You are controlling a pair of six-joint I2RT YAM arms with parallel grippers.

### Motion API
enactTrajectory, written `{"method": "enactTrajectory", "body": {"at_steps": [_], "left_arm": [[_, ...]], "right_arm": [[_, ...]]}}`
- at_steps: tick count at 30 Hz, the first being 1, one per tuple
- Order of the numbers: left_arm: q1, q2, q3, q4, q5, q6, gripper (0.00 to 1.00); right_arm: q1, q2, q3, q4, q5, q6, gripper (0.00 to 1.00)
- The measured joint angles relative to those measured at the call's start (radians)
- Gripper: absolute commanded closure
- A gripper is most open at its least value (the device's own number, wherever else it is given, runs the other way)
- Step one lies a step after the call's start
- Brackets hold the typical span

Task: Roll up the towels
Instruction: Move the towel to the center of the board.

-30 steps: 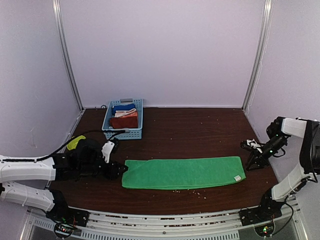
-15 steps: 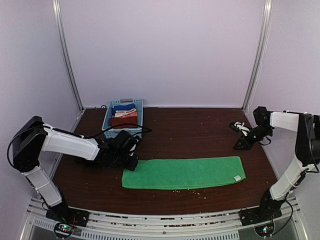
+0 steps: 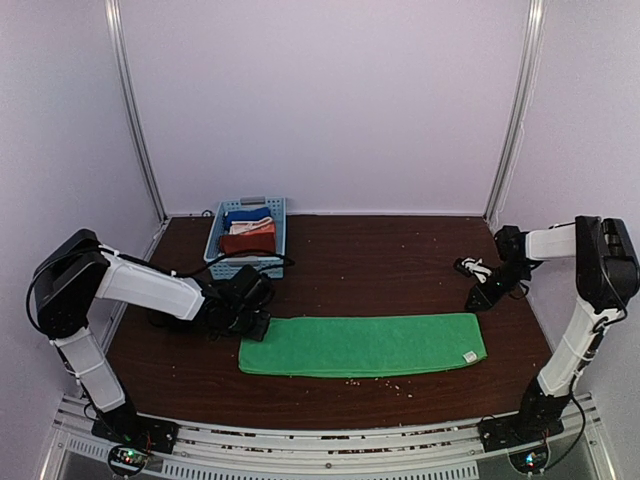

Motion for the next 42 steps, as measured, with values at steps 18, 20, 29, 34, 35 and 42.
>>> {"method": "enactTrajectory", "body": {"at_steps": [18,20,29,34,35,42], "left_arm": [[0.006,-0.092,-0.004,-0.021,-0.009,0.000,0.94],[0.010,-0.084,-0.004,-0.020,0.003,0.011,0.95],[0.035,-0.038,-0.028,-0.018,0.021,0.009,1.00],[0.052,-0.037,-0.037,-0.005,0.011,-0.018,1.00],[0.053,-0.037,-0.037,-0.003,0.011,-0.021,1.00],[0.055,-0.037,-0.036,0.000,0.004,-0.025,1.00]], "right_arm": [[0.103,-0.231,-0.033,-0.033,0.021,0.022,0.77],[0.137,-0.236,-0.054,-0.043,0.020,0.013,0.78],[0.153,-0.156,-0.147,-0.037,0.137,0.008,0.80],[0.142,-0.119,-0.112,-0.008,0.164,0.039,0.81],[0.139,-0.109,-0.102,0.001,0.165,0.043,0.80],[0.134,-0.042,-0.026,0.027,0.160,0.048,0.79]]}}
